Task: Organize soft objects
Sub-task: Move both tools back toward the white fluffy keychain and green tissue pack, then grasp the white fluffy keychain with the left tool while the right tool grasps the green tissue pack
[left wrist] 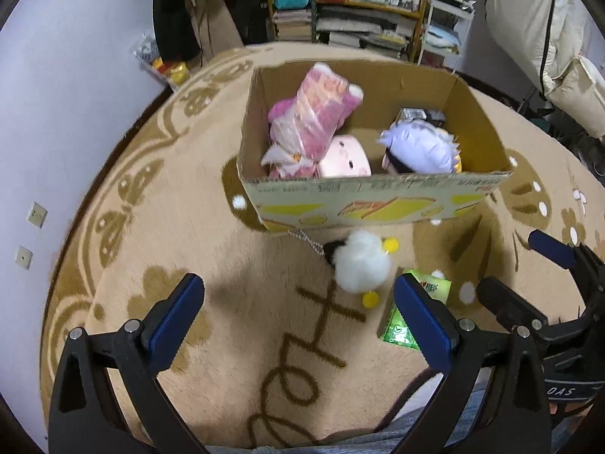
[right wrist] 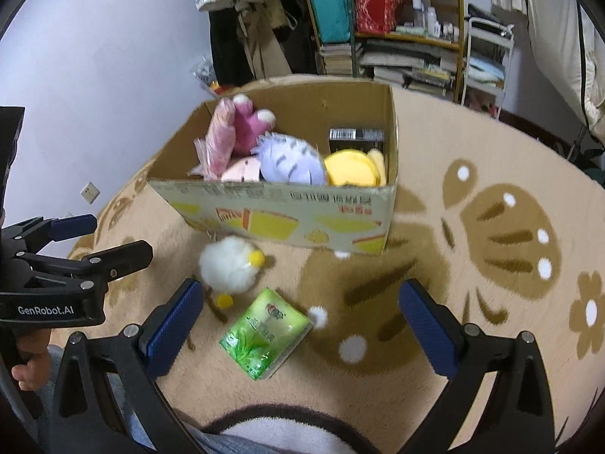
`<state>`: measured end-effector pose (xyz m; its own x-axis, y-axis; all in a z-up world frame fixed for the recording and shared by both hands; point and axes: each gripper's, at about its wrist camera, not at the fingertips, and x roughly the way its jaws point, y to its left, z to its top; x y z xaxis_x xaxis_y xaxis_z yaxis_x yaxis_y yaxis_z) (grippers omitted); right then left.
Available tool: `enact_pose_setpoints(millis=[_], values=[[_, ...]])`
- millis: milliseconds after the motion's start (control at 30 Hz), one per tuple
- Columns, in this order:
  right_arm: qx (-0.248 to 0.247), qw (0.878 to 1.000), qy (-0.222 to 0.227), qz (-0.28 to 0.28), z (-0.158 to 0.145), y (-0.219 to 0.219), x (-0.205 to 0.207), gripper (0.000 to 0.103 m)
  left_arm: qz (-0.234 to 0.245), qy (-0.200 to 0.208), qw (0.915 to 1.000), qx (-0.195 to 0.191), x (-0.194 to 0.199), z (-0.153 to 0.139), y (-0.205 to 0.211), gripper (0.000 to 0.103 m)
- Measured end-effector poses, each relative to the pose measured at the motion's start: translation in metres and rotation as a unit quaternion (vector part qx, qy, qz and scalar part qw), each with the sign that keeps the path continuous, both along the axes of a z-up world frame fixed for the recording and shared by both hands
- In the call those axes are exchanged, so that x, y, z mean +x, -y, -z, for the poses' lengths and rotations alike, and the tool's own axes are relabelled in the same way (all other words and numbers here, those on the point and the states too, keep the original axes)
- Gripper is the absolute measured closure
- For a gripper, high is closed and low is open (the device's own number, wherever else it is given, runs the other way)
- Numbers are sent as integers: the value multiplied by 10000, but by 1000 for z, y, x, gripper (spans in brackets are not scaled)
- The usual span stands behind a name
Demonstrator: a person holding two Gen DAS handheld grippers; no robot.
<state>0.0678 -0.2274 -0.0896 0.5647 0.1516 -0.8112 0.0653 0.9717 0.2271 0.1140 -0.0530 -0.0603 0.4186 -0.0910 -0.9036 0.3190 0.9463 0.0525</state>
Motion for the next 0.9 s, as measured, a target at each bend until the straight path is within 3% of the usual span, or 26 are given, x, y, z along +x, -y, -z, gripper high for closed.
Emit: enact_pose_setpoints(millis=[333, 900], values=[[9, 9976, -678, -171, 42, -9, 21, 0, 73, -518, 9986, 34, 17, 34, 9, 3], [262, 9935, -1084, -222, 77, -28, 44, 0, 175, -946, 9953, 58, 41, 68, 23, 3]])
